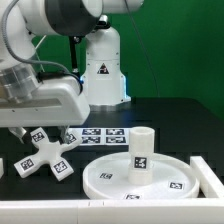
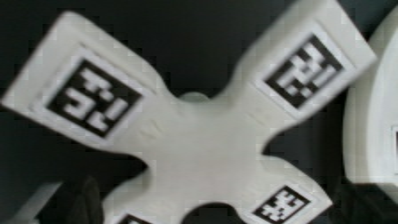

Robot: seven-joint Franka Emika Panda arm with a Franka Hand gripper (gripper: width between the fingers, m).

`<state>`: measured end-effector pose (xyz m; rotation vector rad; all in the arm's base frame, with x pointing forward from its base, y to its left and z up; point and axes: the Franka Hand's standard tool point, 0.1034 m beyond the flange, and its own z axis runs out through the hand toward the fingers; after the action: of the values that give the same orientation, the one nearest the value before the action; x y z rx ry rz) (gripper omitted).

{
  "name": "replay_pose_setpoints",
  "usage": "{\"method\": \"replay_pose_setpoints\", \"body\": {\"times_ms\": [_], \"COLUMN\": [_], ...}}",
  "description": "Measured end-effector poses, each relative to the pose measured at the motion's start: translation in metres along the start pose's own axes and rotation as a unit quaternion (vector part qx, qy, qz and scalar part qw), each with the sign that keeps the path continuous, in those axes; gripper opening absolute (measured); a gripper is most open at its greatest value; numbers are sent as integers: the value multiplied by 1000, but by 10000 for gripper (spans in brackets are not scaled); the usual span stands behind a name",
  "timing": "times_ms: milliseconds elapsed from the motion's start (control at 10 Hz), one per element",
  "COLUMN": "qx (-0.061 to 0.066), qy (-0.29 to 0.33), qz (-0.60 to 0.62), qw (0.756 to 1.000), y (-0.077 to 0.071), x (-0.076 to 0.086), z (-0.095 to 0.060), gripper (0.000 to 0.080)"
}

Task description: Assemble round table

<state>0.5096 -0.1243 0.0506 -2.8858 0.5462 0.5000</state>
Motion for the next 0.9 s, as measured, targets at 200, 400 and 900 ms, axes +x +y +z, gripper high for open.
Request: {"method": "replay_pose_setpoints", "body": {"times_ms": [200,400,900], "qx": [4,4,-13], "qy": [12,13,-17], "qz": [-7,-8,-26], "qw": [1000,1000,999], "y": [2,1,1], "x": [-1,0,-4], "z": [9,9,16], "gripper": [649,649,649]}}
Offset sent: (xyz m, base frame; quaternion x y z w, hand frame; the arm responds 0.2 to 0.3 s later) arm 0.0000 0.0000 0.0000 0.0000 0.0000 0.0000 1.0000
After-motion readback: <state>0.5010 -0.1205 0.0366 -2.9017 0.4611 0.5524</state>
